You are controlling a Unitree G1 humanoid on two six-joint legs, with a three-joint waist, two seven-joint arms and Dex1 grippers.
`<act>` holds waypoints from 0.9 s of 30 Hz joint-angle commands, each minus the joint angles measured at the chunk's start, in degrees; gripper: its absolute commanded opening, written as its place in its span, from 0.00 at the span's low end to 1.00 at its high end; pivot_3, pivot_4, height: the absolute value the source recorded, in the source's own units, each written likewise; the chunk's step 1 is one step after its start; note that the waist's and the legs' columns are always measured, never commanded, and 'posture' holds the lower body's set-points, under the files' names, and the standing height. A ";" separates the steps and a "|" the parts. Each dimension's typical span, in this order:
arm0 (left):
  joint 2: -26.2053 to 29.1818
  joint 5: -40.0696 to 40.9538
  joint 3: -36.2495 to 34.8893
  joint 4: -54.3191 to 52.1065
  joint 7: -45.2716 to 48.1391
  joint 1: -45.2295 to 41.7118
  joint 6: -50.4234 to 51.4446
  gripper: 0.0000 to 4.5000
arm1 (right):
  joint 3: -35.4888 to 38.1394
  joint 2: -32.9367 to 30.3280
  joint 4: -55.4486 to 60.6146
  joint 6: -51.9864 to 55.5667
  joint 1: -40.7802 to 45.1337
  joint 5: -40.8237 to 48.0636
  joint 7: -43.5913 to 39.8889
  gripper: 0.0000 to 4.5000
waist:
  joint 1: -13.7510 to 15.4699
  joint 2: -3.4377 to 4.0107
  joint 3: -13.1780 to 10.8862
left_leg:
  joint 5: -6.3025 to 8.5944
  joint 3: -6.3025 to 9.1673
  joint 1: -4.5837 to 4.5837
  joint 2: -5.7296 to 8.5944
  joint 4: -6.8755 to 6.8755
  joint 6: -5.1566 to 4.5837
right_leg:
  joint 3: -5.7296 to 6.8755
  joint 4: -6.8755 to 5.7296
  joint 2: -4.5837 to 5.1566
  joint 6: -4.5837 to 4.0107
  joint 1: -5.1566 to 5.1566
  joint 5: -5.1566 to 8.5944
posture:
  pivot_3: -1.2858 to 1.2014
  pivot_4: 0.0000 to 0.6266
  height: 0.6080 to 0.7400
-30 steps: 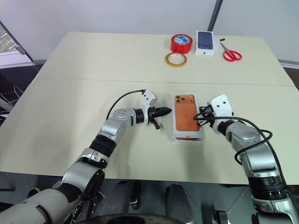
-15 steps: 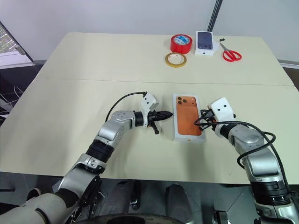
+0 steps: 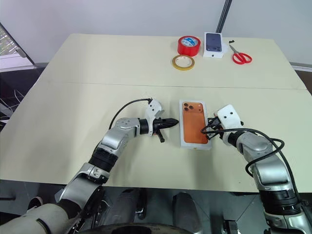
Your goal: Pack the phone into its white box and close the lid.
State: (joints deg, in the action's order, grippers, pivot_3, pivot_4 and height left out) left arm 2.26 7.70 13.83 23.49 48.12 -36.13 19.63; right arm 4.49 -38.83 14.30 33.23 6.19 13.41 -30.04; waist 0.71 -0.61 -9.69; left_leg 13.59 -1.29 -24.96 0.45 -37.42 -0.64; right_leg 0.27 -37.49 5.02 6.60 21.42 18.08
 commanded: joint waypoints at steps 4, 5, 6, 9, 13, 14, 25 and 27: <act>0.43 1.15 -1.10 -2.88 -0.54 -0.72 -0.73 0.00 | 2.84 -2.57 0.34 -2.73 1.43 -1.22 -2.06 0.01 | 0.00 0.00 0.00 | 0.00 0.00 0.00 0.00 0.00 0.00 | 0.00 -0.01 -0.01 0.00 0.01 0.00 | 0.52 0.24 0.91; 0.50 1.26 -1.16 -2.89 -0.61 -0.85 -0.74 0.00 | 3.21 -2.69 0.11 -2.83 1.63 -1.21 -2.19 0.01 | 0.00 0.00 0.00 | 0.00 0.00 0.00 0.00 0.00 0.00 | 0.00 -0.01 -0.01 0.00 0.01 0.00 | 0.52 0.24 0.91; 0.25 2.02 -1.95 -3.04 -0.91 -1.70 -0.56 0.00 | 4.46 -2.72 -0.30 -3.18 2.56 -0.47 -2.45 0.01 | 0.00 0.00 0.00 | 0.00 0.00 0.00 0.00 0.00 0.01 | 0.00 -0.01 -0.01 0.00 0.00 0.00 | 0.52 0.24 0.91; -1.31 5.18 -4.96 -3.56 -1.63 -5.00 0.40 0.00 | 8.45 -1.40 -0.85 -2.28 5.70 3.41 -2.91 0.01 | 0.06 -0.01 -0.01 | -0.01 0.00 0.00 0.00 -0.01 0.02 | 0.00 -0.02 0.00 0.00 0.01 0.00 | 0.52 0.24 0.91; -4.99 7.20 -7.05 -0.36 -3.03 -10.59 -0.79 0.00 | 11.25 -0.22 -2.93 -0.93 7.98 8.55 -5.75 0.01 | 0.27 -0.03 -0.01 | -0.01 0.01 0.00 0.01 -0.07 0.02 | 0.02 -0.01 0.01 0.01 -0.05 0.00 | 0.52 0.24 0.91; -5.91 6.10 -6.35 1.87 -3.60 -11.83 -1.90 0.00 | 10.50 -0.48 -2.47 -0.98 7.36 9.14 -7.30 0.01 | 0.30 -0.03 -0.01 | -0.01 0.01 0.00 0.03 -0.07 0.02 | 0.02 0.01 0.01 0.01 -0.07 0.00 | 0.52 0.24 0.91; -5.98 -5.73 2.75 23.70 -2.50 -14.32 -6.08 0.00 | -2.23 -2.93 3.12 0.30 -2.35 1.74 -9.27 0.01 | -0.12 -0.22 0.23 | 0.00 -0.03 0.55 -0.05 0.05 0.02 | -0.03 -0.01 -0.10 0.03 -0.48 0.02 | 0.52 0.24 0.91; -5.46 -4.09 1.32 22.17 -0.43 -13.93 -5.03 0.00 | 0.12 -1.34 3.55 2.74 -0.99 5.69 -9.91 0.01 | -0.19 -0.27 0.28 | 0.01 -0.03 0.69 -0.06 0.11 0.03 | -0.03 0.11 -0.09 0.02 -0.66 0.02 | 0.52 0.24 0.91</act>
State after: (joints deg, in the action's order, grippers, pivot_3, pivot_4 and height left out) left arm -3.99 3.47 14.87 44.69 45.99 -51.64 12.23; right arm 4.67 -41.18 16.89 33.39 5.13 16.36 -39.19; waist 0.52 -0.89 -9.41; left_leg 13.60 -1.31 -24.27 0.38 -37.31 -0.61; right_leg 0.23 -37.38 4.94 6.62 20.76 18.10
